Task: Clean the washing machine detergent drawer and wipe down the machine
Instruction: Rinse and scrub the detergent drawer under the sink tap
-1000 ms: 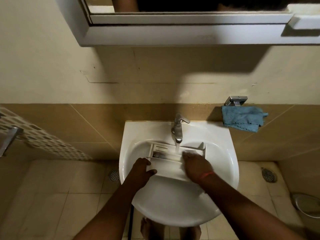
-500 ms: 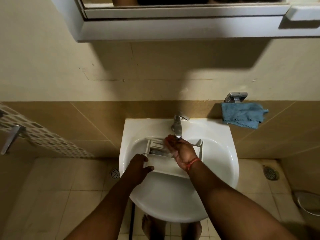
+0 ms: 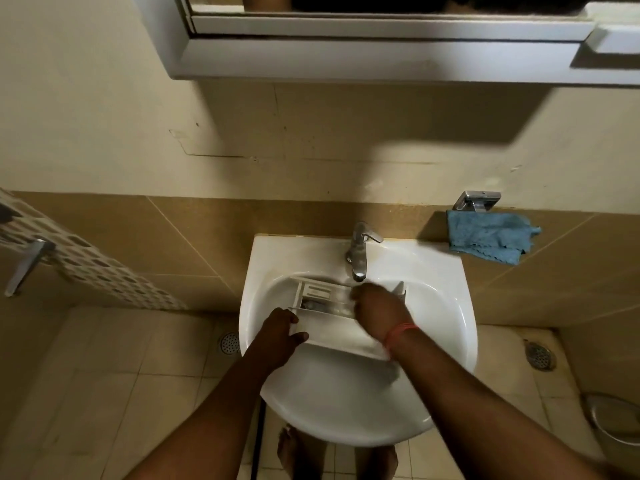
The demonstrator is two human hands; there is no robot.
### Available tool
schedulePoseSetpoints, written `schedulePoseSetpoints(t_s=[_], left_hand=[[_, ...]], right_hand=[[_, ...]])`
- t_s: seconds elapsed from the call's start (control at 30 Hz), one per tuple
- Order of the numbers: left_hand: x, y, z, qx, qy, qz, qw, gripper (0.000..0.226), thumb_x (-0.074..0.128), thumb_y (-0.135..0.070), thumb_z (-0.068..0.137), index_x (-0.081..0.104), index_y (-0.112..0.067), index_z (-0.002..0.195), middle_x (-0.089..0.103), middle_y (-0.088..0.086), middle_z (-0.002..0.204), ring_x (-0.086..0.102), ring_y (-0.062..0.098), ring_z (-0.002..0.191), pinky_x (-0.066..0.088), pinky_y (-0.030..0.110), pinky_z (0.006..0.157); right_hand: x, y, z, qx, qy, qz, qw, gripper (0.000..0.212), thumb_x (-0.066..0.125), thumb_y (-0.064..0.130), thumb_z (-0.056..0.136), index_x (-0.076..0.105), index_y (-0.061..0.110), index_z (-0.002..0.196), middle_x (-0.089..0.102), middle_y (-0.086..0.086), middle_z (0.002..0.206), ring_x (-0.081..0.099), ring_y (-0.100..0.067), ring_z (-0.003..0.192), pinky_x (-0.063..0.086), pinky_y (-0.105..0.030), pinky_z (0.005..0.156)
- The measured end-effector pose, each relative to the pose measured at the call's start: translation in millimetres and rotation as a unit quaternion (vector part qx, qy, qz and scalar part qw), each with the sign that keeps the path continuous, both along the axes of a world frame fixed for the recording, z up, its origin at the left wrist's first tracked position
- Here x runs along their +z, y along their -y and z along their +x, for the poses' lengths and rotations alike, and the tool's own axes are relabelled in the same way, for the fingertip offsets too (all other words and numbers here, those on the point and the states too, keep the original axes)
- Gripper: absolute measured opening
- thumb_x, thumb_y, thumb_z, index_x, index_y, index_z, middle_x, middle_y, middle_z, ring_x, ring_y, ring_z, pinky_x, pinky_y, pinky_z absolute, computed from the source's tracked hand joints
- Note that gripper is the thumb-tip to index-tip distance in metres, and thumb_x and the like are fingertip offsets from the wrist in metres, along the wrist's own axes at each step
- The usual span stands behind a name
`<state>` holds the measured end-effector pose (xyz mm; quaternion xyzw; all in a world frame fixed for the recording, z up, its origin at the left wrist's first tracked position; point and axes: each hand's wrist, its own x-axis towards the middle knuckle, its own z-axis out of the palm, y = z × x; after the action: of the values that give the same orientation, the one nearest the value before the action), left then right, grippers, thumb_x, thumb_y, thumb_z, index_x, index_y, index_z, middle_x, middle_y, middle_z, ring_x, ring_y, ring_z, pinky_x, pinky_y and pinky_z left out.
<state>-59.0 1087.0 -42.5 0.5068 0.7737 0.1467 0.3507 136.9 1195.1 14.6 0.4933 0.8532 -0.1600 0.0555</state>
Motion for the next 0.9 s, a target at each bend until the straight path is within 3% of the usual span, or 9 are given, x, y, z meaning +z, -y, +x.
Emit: schedulePoseSetpoints(t_s=[0.07, 0.17, 0.23, 0.27, 0.37, 0.47, 0.67, 0.8, 0.9], left_hand=[[1.0, -1.4, -1.0, -0.005, 0.001, 0.009, 1.000, 0.044, 0.070, -0.030, 0.088, 0.054, -0.010, 0.123, 0.051, 0.005, 0.125, 0.052, 0.020, 0.114, 0.038, 0.023, 0.095], [5.9, -6.7, 0.4, -0.010, 0.004, 0.030, 0.999, 0.041, 0.071, -0.030, 0.088, 0.055, -0.012, 0.121, 0.052, 0.003, 0.123, 0.053, 0.019, 0.111, 0.037, 0.021, 0.094], [11.1, -13.8, 2.6, -0.009, 0.010, 0.053, 0.999, 0.039, 0.070, -0.028, 0.088, 0.056, -0.013, 0.121, 0.052, 0.002, 0.122, 0.053, 0.018, 0.110, 0.039, 0.022, 0.095], [13.8, -18.1, 4.4, -0.011, 0.011, 0.064, 0.998, 0.038, 0.069, -0.026, 0.089, 0.056, -0.012, 0.122, 0.052, 0.002, 0.122, 0.052, 0.018, 0.111, 0.040, 0.024, 0.097], [20.1, -32.5, 13.1, -0.018, -0.005, 0.087, 0.996, 0.038, 0.066, -0.022, 0.092, 0.057, -0.010, 0.127, 0.051, 0.006, 0.128, 0.049, 0.022, 0.120, 0.038, 0.031, 0.106], [21.0, -45.0, 23.7, -0.026, -0.024, 0.108, 0.994, 0.036, 0.065, -0.018, 0.092, 0.059, -0.010, 0.127, 0.052, 0.008, 0.132, 0.047, 0.025, 0.125, 0.036, 0.032, 0.108], [26.1, -65.7, 32.6, -0.029, -0.046, 0.125, 0.991, 0.030, 0.060, -0.007, 0.093, 0.063, -0.009, 0.122, 0.053, 0.009, 0.130, 0.048, 0.028, 0.120, 0.038, 0.030, 0.102], [27.9, -67.9, 28.9, 0.077, 0.003, 0.168, 0.983, 0.033, 0.062, 0.004, 0.086, 0.060, -0.007, 0.117, 0.050, 0.013, 0.126, 0.051, 0.029, 0.119, 0.043, 0.030, 0.102], [30.5, -62.8, 32.5, 0.212, 0.122, 0.150, 0.958, 0.062, 0.066, 0.000, 0.087, 0.040, -0.013, 0.141, 0.043, 0.010, 0.138, 0.048, 0.025, 0.126, 0.045, 0.038, 0.105]], right_hand=[[0.3, -13.1, 31.5, 0.001, 0.036, 0.106, 0.994, 0.033, 0.054, 0.014, 0.077, 0.068, 0.012, 0.108, 0.066, -0.011, 0.105, 0.061, -0.033, 0.099, 0.047, -0.037, 0.088], [-12.2, -31.4, 72.1, -0.018, 0.083, -0.057, 0.995, 0.048, 0.056, 0.028, 0.088, 0.053, 0.021, 0.135, 0.054, -0.007, 0.135, 0.052, -0.029, 0.123, 0.043, -0.037, 0.103], [-17.9, -32.7, 84.9, -0.039, 0.055, -0.136, 0.988, 0.051, 0.054, 0.027, 0.092, 0.046, 0.023, 0.141, 0.044, -0.005, 0.147, 0.043, -0.023, 0.133, 0.035, -0.032, 0.110], [-19.3, -30.2, 88.8, -0.048, 0.033, -0.130, 0.990, 0.046, 0.053, 0.024, 0.092, 0.051, 0.021, 0.138, 0.047, -0.005, 0.144, 0.045, -0.022, 0.132, 0.036, -0.028, 0.108], [-17.0, -19.5, 100.2, -0.111, -0.006, -0.096, 0.989, 0.023, 0.055, 0.018, 0.088, 0.068, 0.014, 0.106, 0.061, -0.007, 0.118, 0.057, -0.025, 0.110, 0.039, -0.023, 0.079], [-13.3, -8.4, 112.3, -0.179, -0.024, -0.099, 0.979, 0.009, 0.060, 0.025, 0.083, 0.067, 0.020, 0.083, 0.064, -0.005, 0.100, 0.062, -0.024, 0.092, 0.038, -0.025, 0.069], [-13.0, 4.5, 118.3, -0.147, 0.009, -0.079, 0.986, 0.021, 0.048, 0.035, 0.094, 0.066, 0.023, 0.093, 0.066, 0.000, 0.099, 0.062, -0.020, 0.092, 0.037, -0.025, 0.069], [-15.3, 6.8, 108.0, -0.113, 0.032, -0.164, 0.979, 0.028, 0.047, 0.041, 0.096, 0.067, 0.022, 0.102, 0.068, 0.000, 0.104, 0.061, -0.019, 0.098, 0.043, -0.027, 0.078], [-15.4, 8.4, 95.5, -0.104, 0.024, -0.218, 0.970, 0.029, 0.050, 0.041, 0.095, 0.068, 0.021, 0.103, 0.067, -0.002, 0.109, 0.060, -0.021, 0.102, 0.047, -0.031, 0.088]])
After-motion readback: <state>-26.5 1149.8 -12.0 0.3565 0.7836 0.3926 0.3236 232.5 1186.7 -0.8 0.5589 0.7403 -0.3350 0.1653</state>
